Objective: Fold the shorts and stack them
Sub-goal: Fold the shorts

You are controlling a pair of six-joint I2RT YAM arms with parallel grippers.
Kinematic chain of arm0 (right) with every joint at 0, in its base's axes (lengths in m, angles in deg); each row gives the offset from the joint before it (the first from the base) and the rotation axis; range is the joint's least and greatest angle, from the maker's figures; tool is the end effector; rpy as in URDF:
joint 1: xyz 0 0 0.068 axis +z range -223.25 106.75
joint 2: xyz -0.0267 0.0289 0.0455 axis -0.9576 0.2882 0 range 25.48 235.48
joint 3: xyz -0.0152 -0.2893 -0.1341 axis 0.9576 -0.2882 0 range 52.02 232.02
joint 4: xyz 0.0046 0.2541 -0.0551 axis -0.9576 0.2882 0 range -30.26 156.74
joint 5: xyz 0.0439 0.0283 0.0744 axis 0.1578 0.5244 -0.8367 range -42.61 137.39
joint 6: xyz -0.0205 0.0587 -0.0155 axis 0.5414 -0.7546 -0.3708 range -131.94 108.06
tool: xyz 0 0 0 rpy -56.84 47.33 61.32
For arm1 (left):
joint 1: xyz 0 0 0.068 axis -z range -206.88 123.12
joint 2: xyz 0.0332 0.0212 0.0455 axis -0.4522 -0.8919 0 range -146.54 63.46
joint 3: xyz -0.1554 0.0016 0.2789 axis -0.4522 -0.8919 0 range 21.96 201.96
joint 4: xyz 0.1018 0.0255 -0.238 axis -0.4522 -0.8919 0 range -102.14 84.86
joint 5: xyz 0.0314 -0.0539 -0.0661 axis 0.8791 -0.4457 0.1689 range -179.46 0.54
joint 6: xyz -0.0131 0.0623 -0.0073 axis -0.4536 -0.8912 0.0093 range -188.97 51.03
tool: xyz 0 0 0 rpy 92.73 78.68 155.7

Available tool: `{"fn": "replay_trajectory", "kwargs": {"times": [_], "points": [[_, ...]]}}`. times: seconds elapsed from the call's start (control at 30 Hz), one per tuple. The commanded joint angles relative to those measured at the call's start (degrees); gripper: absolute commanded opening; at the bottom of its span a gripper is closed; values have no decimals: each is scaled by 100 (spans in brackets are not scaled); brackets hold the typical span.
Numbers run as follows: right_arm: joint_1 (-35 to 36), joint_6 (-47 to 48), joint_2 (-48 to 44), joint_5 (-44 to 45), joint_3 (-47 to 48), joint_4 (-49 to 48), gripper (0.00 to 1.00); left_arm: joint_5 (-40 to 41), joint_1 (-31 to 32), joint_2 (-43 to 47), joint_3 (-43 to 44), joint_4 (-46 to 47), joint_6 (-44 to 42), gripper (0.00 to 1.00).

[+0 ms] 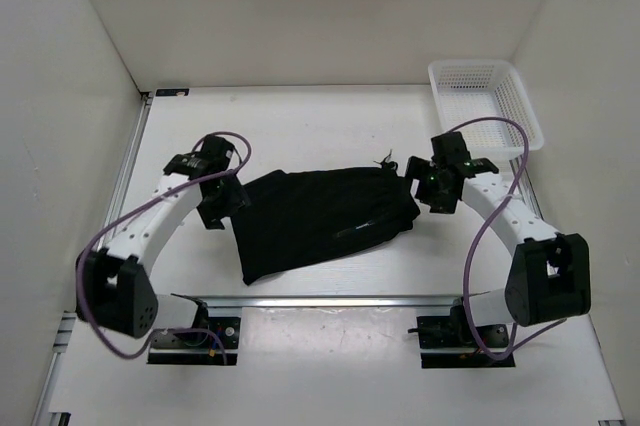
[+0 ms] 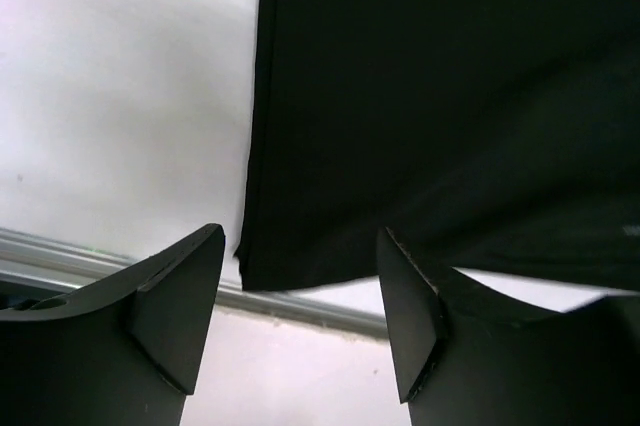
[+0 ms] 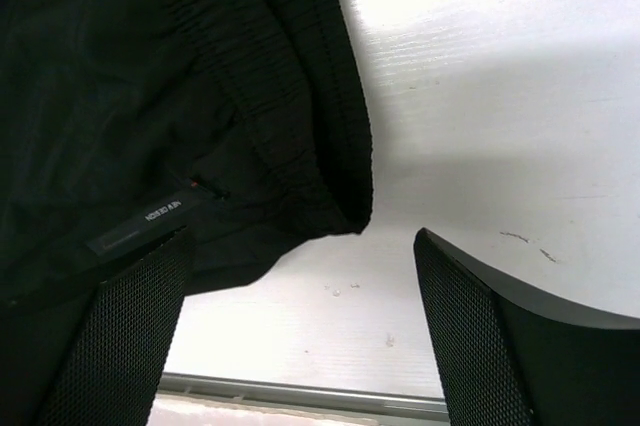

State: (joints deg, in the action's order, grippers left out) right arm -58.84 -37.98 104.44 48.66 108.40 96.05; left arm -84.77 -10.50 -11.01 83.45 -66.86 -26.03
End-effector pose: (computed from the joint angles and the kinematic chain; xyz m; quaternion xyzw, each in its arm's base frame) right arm 0.2637 0.0667 0.2755 0.1006 0.9580 0.0827 0.2553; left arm 0.2121 -0.0582 0.2985 -0.2327 0.9626 -0.0306 0.1357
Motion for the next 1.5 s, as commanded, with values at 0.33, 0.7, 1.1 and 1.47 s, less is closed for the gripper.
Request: {"fn": "replay_trajectory", "kwargs": {"times": [0.33, 0.7, 1.1, 1.47], "points": [[-1177, -1051, 260, -2438, -1102, -1362, 100, 41, -828, -1859, 319, 1038, -408, 66], [-1178, -1905, 857, -2457, -1726, -2515, 78, -284, -1471, -2317, 609, 1197, -839, 57], [-1125, -1422, 525, -1034, -1120, -1577, 0, -645, -1331, -2712, 916, 1197, -1349, 28], [-1125, -964, -627, -5, -1041, -872, 0, -1093, -821, -2844, 978, 1091, -1429, 10]]}}
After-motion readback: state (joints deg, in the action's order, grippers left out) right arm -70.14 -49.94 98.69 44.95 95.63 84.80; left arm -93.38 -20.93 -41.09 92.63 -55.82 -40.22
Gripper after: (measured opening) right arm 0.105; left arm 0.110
